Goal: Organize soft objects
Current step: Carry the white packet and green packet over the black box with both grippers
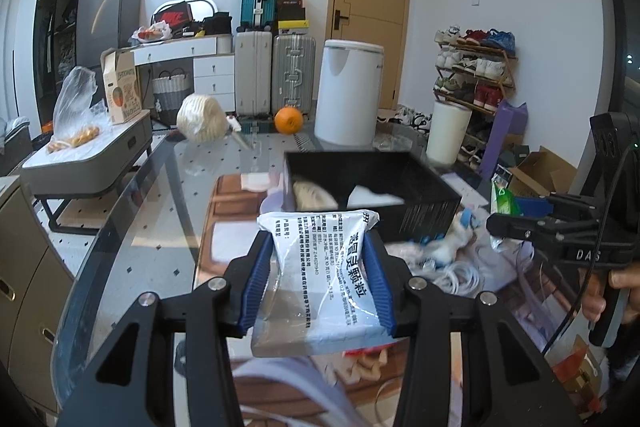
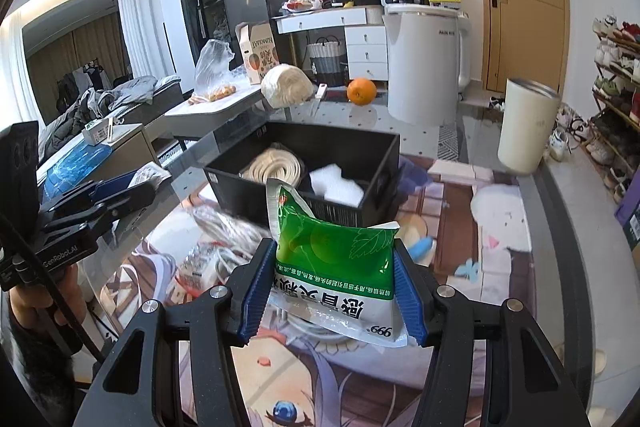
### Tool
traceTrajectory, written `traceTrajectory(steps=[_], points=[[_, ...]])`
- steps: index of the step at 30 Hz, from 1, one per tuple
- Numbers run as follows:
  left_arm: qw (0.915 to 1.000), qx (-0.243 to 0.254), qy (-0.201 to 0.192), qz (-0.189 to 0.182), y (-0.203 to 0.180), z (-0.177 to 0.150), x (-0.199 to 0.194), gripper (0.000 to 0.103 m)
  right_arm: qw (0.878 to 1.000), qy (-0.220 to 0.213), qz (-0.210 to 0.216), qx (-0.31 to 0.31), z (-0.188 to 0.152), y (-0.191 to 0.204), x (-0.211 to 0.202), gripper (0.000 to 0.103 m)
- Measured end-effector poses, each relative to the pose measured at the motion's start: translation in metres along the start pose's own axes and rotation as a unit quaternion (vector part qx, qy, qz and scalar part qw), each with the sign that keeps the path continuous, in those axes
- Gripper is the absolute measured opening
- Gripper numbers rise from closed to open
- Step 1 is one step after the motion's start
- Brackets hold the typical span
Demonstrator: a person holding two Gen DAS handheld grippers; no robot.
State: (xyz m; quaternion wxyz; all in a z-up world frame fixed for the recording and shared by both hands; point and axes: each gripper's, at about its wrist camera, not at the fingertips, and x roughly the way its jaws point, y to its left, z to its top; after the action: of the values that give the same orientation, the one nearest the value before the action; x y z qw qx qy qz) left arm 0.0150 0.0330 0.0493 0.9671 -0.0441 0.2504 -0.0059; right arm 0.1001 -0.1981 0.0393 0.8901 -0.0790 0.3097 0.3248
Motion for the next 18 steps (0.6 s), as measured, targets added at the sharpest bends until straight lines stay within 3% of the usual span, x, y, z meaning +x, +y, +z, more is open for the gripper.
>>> traceTrajectory(steps=[18], points=[[0.9996,0.019,-0.02,-0.008,-0.012,0.053,0.035,0.045,0.999,-0.017,-0.003,-0.029,0.056,0.005,0.013,0.056]])
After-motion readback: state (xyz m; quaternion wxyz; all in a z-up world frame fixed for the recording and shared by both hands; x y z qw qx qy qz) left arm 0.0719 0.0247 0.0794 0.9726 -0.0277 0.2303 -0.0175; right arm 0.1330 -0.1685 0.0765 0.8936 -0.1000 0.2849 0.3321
